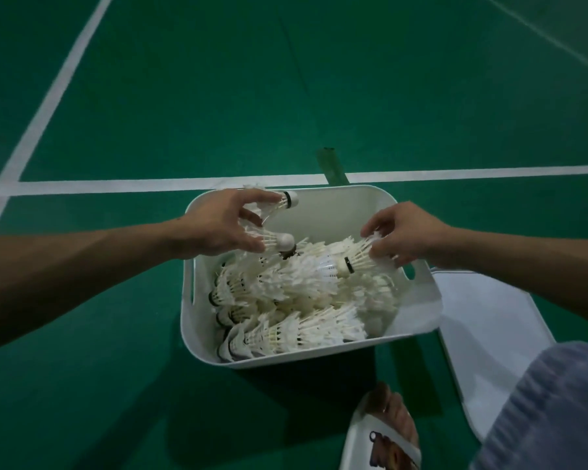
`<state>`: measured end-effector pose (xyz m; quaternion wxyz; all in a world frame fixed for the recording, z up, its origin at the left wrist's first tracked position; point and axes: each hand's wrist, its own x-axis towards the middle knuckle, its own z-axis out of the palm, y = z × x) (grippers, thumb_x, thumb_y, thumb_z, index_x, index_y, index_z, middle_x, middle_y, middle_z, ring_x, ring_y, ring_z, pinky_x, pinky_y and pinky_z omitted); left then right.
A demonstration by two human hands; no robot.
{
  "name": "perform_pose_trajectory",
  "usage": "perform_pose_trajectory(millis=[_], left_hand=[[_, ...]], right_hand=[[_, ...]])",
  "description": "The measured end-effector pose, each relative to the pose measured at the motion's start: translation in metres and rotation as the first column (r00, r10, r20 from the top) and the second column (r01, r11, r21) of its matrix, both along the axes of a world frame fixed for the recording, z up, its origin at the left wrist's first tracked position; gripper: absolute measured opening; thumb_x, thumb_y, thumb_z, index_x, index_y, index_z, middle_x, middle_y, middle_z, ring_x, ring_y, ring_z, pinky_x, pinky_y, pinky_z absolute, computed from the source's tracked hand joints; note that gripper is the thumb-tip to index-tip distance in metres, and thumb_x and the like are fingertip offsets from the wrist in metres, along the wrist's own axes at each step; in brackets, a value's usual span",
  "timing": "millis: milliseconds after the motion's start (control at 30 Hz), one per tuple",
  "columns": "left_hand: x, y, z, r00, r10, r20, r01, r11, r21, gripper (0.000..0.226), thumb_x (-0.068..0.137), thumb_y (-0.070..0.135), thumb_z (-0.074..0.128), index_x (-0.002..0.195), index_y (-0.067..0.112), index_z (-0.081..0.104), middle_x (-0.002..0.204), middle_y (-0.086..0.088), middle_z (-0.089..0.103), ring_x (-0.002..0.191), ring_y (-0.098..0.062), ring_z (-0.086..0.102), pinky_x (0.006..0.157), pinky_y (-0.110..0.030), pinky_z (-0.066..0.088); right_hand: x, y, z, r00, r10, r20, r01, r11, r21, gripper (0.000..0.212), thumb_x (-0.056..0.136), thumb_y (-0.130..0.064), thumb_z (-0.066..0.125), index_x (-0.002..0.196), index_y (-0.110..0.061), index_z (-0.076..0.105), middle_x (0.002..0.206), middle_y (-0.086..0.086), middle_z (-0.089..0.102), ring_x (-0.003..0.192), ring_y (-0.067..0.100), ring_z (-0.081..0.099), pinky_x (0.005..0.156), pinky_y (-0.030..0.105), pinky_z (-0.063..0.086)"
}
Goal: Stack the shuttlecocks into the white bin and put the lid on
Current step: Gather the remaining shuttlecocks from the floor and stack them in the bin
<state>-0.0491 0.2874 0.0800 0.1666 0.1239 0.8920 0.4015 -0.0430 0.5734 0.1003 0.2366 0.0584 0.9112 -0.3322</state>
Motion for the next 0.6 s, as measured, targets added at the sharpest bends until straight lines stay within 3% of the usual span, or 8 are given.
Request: perform_pose_trajectory(millis=[133, 267, 400, 600], left_hand=[[0.002, -0.001, 0.000, 1.000, 0.006, -0.008, -0.006, 1.000, 0.018, 0.082, 0.064, 0.013, 0.086, 0.132, 0.041, 0.051, 0.134, 0.012, 0.054, 0.101, -0.004, 0.063, 0.089, -0.035, 0.053], [0.004, -0.001, -0.003, 1.000, -0.014, -0.010, 0.014, 0.999, 0.045, 0.081, 0.065, 0.011, 0.086, 0.134, 0.038, 0.051, 0.138, 0.011, 0.050, 0.099, 0.000, 0.061, 0.086, -0.031, 0.054], [0.002, -0.003, -0.006, 0.999, -0.032, -0.016, 0.033, 0.999, 0.039, 0.081, 0.066, 0.010, 0.085, 0.134, 0.038, 0.050, 0.138, 0.011, 0.049, 0.097, 0.004, 0.059, 0.079, -0.019, 0.049], [-0.004, 0.001, -0.002, 0.999, -0.041, -0.003, 0.042, 0.997, 0.061, 0.081, 0.068, 0.011, 0.084, 0.134, 0.040, 0.047, 0.139, 0.010, 0.049, 0.103, -0.001, 0.059, 0.074, -0.019, 0.049]], right_hand=[[0.011, -0.015, -0.015, 0.990, -0.026, 0.141, 0.053, 0.980, -0.193, 0.033, 0.078, 0.007, 0.072, 0.108, -0.005, 0.064, 0.094, 0.010, 0.058, 0.066, 0.021, 0.064, 0.055, 0.029, 0.056], [0.012, -0.025, -0.031, 0.970, -0.011, 0.242, 0.080, 0.957, -0.278, 0.041, 0.082, 0.005, 0.069, 0.120, -0.004, 0.059, 0.099, 0.009, 0.061, 0.064, 0.018, 0.065, 0.057, 0.027, 0.055], [0.009, -0.026, -0.044, 0.959, -0.072, 0.274, 0.157, 0.941, -0.301, 0.045, 0.082, 0.005, 0.069, 0.124, -0.006, 0.058, 0.117, 0.010, 0.057, 0.072, 0.016, 0.066, 0.059, 0.025, 0.055], [0.008, -0.028, -0.048, 0.950, -0.193, 0.245, 0.275, 0.888, -0.369, 0.042, 0.080, 0.003, 0.071, 0.120, -0.004, 0.060, 0.113, 0.009, 0.061, 0.084, 0.018, 0.068, 0.060, 0.027, 0.058]])
